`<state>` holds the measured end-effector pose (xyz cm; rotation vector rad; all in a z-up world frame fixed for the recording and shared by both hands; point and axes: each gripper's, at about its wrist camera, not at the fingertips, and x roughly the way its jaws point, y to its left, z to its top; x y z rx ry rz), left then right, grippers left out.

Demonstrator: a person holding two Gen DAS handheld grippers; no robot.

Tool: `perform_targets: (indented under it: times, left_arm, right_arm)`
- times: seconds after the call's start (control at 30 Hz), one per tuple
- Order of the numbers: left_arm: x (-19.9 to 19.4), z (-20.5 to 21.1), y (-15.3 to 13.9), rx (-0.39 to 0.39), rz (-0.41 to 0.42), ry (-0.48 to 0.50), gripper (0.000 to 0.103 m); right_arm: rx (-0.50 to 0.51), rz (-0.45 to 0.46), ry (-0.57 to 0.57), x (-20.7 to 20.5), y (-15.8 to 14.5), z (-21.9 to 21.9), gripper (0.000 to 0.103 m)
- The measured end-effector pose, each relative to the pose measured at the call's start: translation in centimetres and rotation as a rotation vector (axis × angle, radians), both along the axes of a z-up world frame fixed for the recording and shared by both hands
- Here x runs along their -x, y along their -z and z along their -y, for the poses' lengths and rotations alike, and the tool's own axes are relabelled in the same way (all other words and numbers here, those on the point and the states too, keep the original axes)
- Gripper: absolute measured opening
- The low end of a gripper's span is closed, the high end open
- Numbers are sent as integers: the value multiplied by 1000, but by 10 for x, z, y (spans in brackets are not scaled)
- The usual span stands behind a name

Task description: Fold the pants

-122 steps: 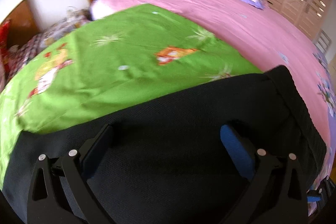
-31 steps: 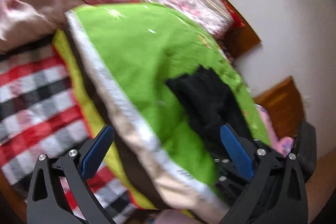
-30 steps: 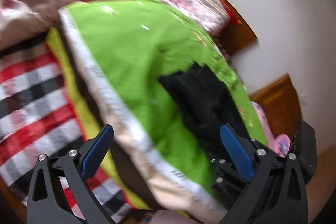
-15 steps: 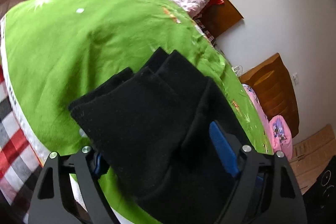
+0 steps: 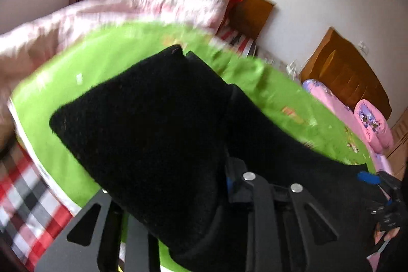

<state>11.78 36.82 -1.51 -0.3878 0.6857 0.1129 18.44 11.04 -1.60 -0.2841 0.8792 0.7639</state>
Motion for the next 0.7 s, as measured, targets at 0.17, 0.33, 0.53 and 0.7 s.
perform_targets:
  times: [0.17, 0.33, 0.53, 0.7]
  left_arm:
    - [9, 43, -67, -86, 116, 82, 24]
    - [15, 94, -106, -173, 160, 168, 24]
    - [23, 166, -109, -216, 172, 231, 25]
    - [26, 243, -96, -288, 177, 335, 25]
  right_arm:
    - [23, -48, -101, -10, 23, -31, 82]
    - [60, -29, -104, -14, 32, -55, 90]
    - [-162, 1, 64, 3, -8, 34, 88]
    - [-282, 74, 271, 27, -32, 149, 88]
